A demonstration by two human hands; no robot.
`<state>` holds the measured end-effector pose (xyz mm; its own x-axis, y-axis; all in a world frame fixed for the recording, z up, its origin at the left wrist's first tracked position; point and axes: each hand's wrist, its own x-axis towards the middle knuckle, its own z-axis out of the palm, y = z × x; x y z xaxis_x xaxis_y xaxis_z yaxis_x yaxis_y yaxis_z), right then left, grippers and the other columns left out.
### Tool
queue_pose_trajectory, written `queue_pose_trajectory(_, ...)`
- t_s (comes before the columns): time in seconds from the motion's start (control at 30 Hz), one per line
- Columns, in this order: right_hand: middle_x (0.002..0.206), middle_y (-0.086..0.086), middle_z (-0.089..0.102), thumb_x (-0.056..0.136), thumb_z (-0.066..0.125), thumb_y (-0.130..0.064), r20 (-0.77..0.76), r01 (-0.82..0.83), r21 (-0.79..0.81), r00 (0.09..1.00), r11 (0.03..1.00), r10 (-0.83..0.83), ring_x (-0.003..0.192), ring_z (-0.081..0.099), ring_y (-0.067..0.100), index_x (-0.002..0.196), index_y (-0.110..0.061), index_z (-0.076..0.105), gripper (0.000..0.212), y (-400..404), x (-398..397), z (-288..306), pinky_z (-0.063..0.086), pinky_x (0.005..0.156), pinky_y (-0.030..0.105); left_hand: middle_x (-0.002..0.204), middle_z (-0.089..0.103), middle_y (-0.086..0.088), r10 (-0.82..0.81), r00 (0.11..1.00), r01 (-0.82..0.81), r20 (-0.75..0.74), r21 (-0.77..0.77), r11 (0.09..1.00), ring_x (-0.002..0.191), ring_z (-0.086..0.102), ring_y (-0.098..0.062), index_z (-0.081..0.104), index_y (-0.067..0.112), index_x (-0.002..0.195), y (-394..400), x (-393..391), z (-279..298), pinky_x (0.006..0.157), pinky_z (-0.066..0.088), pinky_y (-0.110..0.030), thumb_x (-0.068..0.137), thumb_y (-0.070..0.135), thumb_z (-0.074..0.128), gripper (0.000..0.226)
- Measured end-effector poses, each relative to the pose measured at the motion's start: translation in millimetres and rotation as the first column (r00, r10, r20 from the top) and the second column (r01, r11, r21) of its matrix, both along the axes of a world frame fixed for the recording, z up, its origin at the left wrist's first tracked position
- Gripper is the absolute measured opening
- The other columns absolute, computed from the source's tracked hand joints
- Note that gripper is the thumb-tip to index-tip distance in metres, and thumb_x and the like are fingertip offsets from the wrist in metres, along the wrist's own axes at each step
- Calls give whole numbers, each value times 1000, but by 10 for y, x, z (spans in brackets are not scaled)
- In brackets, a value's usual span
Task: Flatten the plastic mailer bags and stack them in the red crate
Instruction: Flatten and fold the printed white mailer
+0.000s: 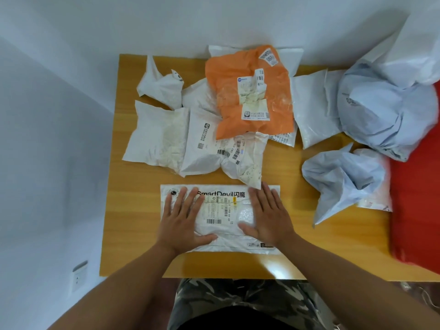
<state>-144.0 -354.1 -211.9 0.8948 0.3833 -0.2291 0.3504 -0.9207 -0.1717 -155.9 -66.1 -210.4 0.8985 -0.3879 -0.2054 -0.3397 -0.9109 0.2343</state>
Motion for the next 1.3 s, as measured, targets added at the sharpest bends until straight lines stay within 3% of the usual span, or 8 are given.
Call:
queue_pose_trajectory(0.4, 159, 20, 30, 98, 25, -67, -83, 2, -2, 997, 1000, -2, 152, 9, 29, 153, -2, 26, 86, 27, 56, 114, 6, 122, 44, 162, 22, -11, -7, 1000, 7, 16, -2, 1000, 150, 16, -36, 35, 12, 151, 18, -15, -12, 116, 14, -65, 69, 88, 51, 113)
queue_pose_trajectory(0.57, 144, 16, 51, 94, 39, -48, 9, 122, -70, 992, 990, -122, 137, 46, 33, 142, -1, 48, 68, -5, 111, 288, 29, 115, 51, 162, 24, -11, -22, 999, 22, -29, -4, 1000, 150, 16, -36, 36, 11, 151, 7, 7, -1, 117, 13, -64, 69, 89, 50, 114)
queue_pose_trajectory(0.8, 94, 8, 59, 62, 80, -10, 86, 84, -122, 994, 989, -74, 82, 59, 30, 98, -9, 67, 39, 72, 212, 547, 50, 80, 43, 160, 28, -11, -54, 989, 54, -135, -7, 999, 150, 14, -32, 26, 16, 153, 53, 56, 181, 115, 12, -62, 68, 97, 36, 118)
queue_pose_trajectory(0.93, 89, 4, 62, 72, 74, -15, -116, 65, -100, 990, 993, -76, 68, 60, 22, 111, -10, 66, 40, 181, 230, 856, 39, 53, 29, 154, 36, -9, 157, 987, -160, -33, -149, 976, 145, 26, -28, 29, 21, 150, 153, 211, 435, 116, 14, -51, 86, 81, 33, 88)
queue_pose_trajectory(1.0, 91, 3, 64, 85, 65, -17, -118, 66, -98, 990, 993, -77, 70, 60, 22, 113, -10, 61, 29, 215, 268, 1001, 34, 50, 29, 148, 41, -11, 377, 926, -363, 12, -248, 898, 138, 35, -31, 40, 18, 143, 236, 402, 629, 112, 23, -50, 91, 68, 33, 72)
queue_pose_trajectory(1.07, 70, -2, 59, 69, 82, -17, -47, 16, -84, 999, 996, -20, 52, 54, 16, 91, -13, 64, 29, 268, 314, 1179, 23, 36, 25, 134, 54, -12, 554, 832, -529, -41, -360, 768, 126, 47, -32, 55, 12, 129, 342, 619, 860, 103, 34, -48, 93, 60, 30, 66)
queue_pose_trajectory(1.17, 55, -5, 51, 52, 91, -14, 98, 1, -71, 995, 997, 6, 38, 45, 14, 79, -14, 61, 40, 341, 430, 1420, -3, 41, 20, 97, 66, -9, 709, 667, -677, -231, -585, 446, 93, 62, -29, 64, 9, 97, 510, 881, 1214, 73, 48, -37, 97, 50, 27, 55)
queue_pose_trajectory(1.3, 58, -1, 53, 57, 87, -12, 213, -49, -67, 975, 997, 63, 41, 48, 18, 89, -11, 59, 42, 446, 611, 1688, 16, 39, 23, 84, 68, -5, 799, 466, -733, -380, -671, 109, 86, 65, -27, 66, 12, 91, 670, 1086, 1457, 68, 45, -27, 100, 36, 32, 43)
